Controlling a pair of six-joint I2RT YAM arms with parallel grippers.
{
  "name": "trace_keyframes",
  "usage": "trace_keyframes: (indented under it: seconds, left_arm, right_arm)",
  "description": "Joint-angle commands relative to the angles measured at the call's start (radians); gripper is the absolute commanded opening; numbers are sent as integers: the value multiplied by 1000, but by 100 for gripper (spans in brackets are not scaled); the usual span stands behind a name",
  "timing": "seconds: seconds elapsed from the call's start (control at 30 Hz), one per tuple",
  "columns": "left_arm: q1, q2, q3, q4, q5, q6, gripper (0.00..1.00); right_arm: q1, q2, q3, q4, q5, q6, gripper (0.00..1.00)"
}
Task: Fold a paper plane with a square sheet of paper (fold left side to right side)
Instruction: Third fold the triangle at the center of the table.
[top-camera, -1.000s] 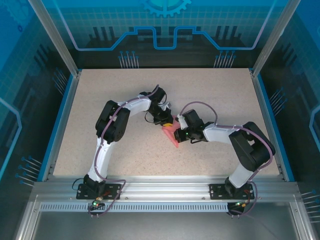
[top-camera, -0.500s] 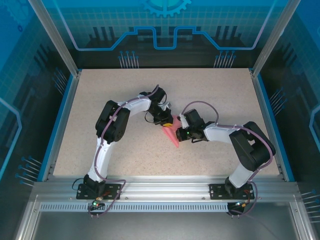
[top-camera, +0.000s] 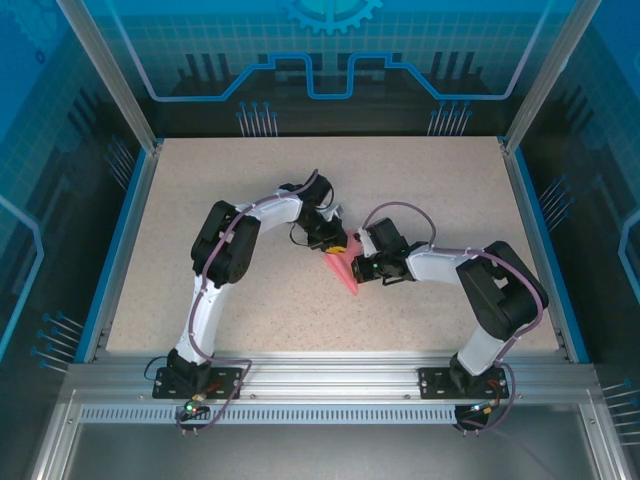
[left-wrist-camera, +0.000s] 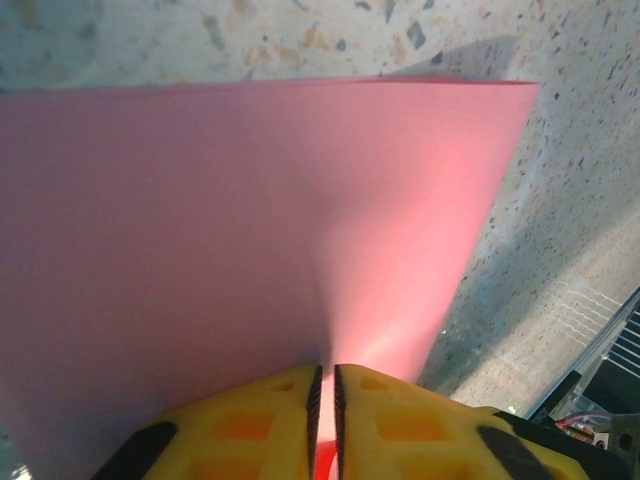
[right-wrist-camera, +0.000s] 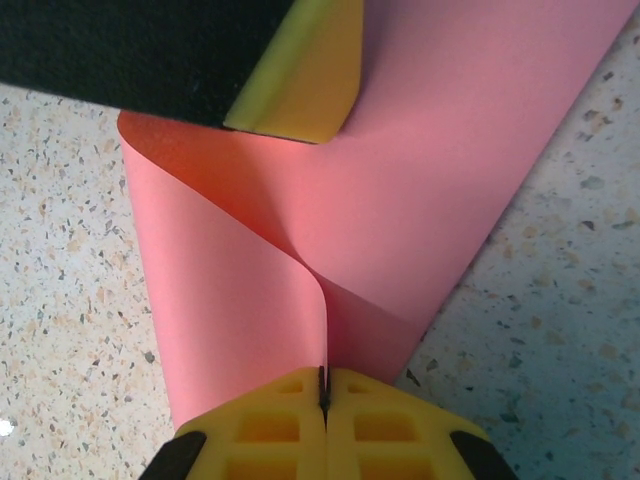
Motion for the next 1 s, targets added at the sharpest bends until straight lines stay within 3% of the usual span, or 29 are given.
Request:
trace_keyframes:
  seconds: [0.0, 0.27, 0.4, 0.53, 0.67, 0.77, 0.97]
  left_arm:
    - [-6, 8, 13, -58, -43, 34, 21]
    - [35, -43, 111, -125, -66, 88, 36]
    - [45, -173, 34, -63, -144, 96, 38]
    - [49, -296, -104, 14, -128, 93, 31]
    - [37, -366, -243, 95, -29, 80, 24]
    - [9, -375, -307, 152, 40, 78, 21]
    - [-42, -329, -353, 208, 68, 58, 17]
  right_arm:
    - [-13, 26, 0, -54, -2, 1, 0]
    - [-7, 25, -16, -90, 6, -11, 0]
    - [-7, 29, -10, -107, 8, -22, 0]
    - [-5, 34, -7, -107, 2, -24, 0]
    - [-3, 42, 0, -110, -1, -28, 0]
    - [-2, 47, 3, -112, 2, -31, 0]
    - [-3, 51, 6, -119, 1, -33, 0]
